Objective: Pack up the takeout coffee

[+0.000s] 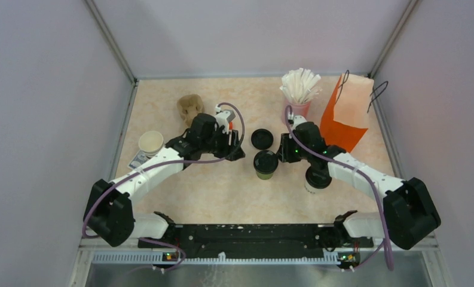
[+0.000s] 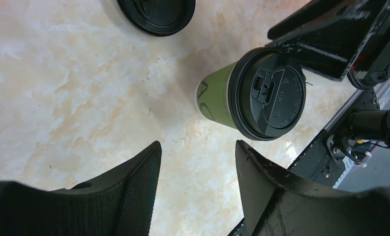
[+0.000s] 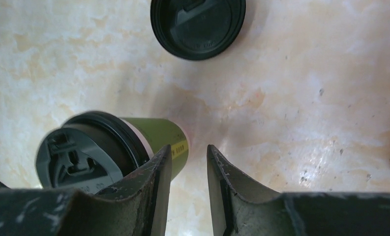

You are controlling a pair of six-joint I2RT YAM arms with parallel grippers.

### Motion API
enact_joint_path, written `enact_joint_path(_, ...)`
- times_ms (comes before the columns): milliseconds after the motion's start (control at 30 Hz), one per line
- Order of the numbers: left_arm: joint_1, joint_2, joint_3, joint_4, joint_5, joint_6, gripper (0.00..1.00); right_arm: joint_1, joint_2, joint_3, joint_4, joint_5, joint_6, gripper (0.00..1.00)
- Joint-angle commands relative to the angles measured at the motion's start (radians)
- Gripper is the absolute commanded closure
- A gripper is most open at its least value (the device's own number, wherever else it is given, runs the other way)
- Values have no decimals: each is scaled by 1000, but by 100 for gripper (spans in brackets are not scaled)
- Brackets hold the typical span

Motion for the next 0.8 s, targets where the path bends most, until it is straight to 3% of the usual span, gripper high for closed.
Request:
enact_joint_path(0,22,-40,-21,4,8,24,37,36,6,-51,28,26,19,68)
enact_joint_path(767,71,-60,-58,11,77,30,37,190,-31,-201,251,6,164,68)
